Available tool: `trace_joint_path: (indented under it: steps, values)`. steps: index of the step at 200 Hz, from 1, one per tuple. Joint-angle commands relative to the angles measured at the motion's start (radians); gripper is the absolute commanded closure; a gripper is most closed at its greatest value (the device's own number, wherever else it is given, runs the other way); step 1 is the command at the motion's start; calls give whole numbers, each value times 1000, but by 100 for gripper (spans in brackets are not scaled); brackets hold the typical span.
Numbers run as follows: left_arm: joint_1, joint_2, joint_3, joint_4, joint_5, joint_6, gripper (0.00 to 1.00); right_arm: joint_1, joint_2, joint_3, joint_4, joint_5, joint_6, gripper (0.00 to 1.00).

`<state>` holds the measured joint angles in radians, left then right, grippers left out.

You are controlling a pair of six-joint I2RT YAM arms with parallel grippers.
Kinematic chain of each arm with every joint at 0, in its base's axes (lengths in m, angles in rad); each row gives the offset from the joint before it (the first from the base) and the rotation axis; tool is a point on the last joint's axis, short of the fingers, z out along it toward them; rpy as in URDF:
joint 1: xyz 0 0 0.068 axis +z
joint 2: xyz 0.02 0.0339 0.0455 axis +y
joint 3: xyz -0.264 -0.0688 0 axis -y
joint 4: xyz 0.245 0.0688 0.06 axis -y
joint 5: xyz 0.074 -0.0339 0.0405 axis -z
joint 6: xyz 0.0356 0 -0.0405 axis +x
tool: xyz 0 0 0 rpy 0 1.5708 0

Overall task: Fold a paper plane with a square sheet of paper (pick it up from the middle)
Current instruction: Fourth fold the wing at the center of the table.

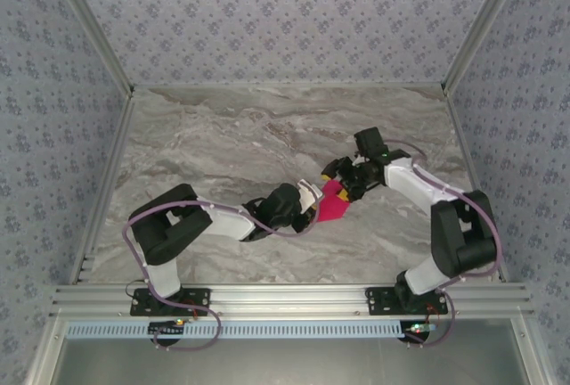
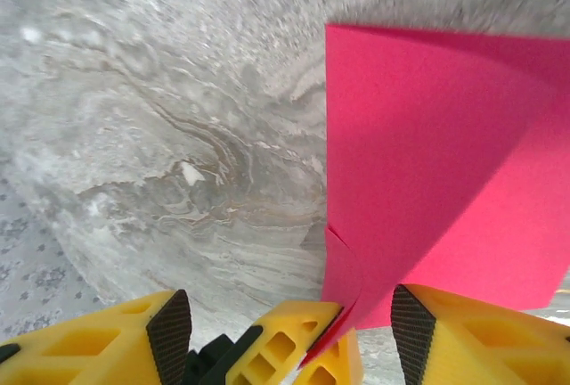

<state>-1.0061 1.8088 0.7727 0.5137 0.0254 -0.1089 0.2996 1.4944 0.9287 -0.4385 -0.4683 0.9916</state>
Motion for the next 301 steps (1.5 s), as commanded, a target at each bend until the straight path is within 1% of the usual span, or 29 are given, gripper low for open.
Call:
trace_joint_path:
  steps: [1,19,42,88,114,150,166,192,235,301]
  values:
    - [20,11,48,-59,68,-94,92,-36,-77,-66,48,-8,-119,34]
    - [29,11,62,-86,106,-145,92,-52,-131,-114,64,12,-171,33]
    - [41,14,80,-116,164,-209,92,-55,-182,-189,131,12,-217,34]
    - [50,34,116,-147,230,-350,93,-56,-214,-327,302,-44,-224,43]
    - [51,62,139,-158,259,-415,93,-55,-213,-370,358,-59,-231,45]
    - [56,81,148,-147,280,-483,93,-54,-175,-386,377,-56,-258,47]
    - [59,87,151,-141,280,-514,93,-55,-154,-387,390,-59,-261,50]
    - [61,100,143,-114,286,-562,93,-55,-132,-395,415,-58,-255,51]
    - [74,107,130,-74,313,-627,92,-52,-91,-386,438,-68,-254,50]
    - [86,135,140,-42,366,-687,90,-31,-24,-354,447,-74,-250,49]
